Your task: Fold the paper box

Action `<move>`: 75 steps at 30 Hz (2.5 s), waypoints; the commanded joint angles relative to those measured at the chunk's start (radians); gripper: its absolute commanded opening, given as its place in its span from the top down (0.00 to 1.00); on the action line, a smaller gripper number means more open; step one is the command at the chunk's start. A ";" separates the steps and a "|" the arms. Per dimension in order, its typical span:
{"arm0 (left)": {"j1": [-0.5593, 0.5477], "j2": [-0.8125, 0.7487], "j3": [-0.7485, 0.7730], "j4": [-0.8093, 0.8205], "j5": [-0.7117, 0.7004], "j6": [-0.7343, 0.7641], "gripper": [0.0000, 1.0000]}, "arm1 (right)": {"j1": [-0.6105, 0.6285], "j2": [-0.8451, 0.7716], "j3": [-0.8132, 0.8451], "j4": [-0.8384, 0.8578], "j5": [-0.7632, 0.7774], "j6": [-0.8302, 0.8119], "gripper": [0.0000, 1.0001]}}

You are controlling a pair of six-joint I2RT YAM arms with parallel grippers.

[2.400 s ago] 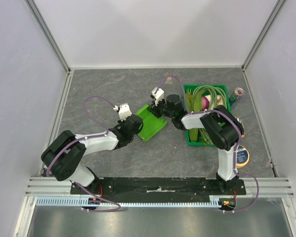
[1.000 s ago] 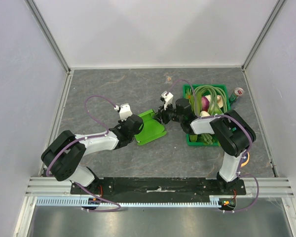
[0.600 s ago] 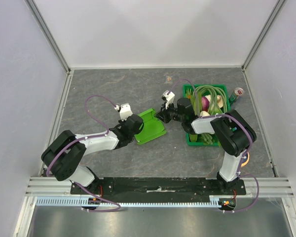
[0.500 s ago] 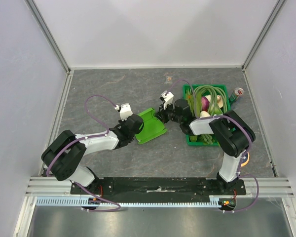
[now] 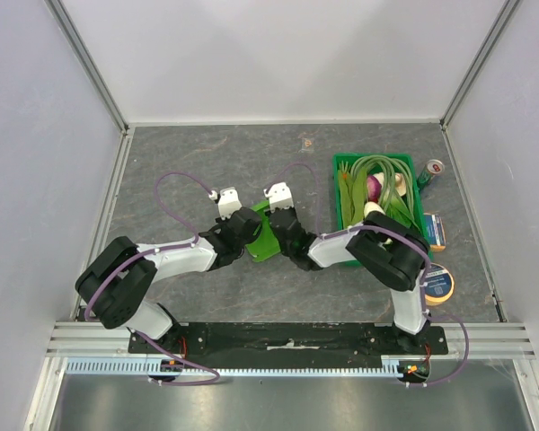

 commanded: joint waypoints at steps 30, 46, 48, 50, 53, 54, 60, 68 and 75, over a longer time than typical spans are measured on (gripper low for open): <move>0.000 -0.007 -0.034 -0.132 0.077 -0.071 0.98 | 0.065 0.021 -0.017 0.006 0.097 0.148 0.77; 0.004 0.023 -0.010 -0.143 0.064 -0.050 0.98 | -0.129 -0.513 -0.281 -0.274 -0.293 0.131 0.20; 0.006 0.020 -0.013 -0.141 0.064 -0.047 0.98 | -0.219 -0.529 -0.293 -0.240 -0.572 0.163 0.20; 0.006 0.019 -0.016 -0.130 0.072 -0.029 0.98 | -0.282 -0.503 -0.273 -0.221 -0.756 0.098 0.24; 0.006 0.013 -0.026 -0.114 0.069 0.005 0.98 | -0.283 -0.464 -0.262 -0.174 -0.817 0.029 0.29; 0.006 0.013 -0.030 -0.110 0.064 0.011 0.98 | -0.283 -0.452 -0.278 -0.059 -0.858 -0.003 0.30; 0.006 -0.001 -0.042 -0.095 0.058 0.041 0.98 | -0.291 -0.279 -0.186 -0.020 -0.921 -0.119 0.33; 0.004 -0.001 -0.036 -0.095 0.057 0.060 0.98 | -0.308 -0.208 -0.118 0.011 -0.935 -0.176 0.44; 0.004 -0.003 -0.033 -0.092 0.058 0.064 0.98 | -0.311 -0.153 -0.065 0.022 -0.974 -0.163 0.61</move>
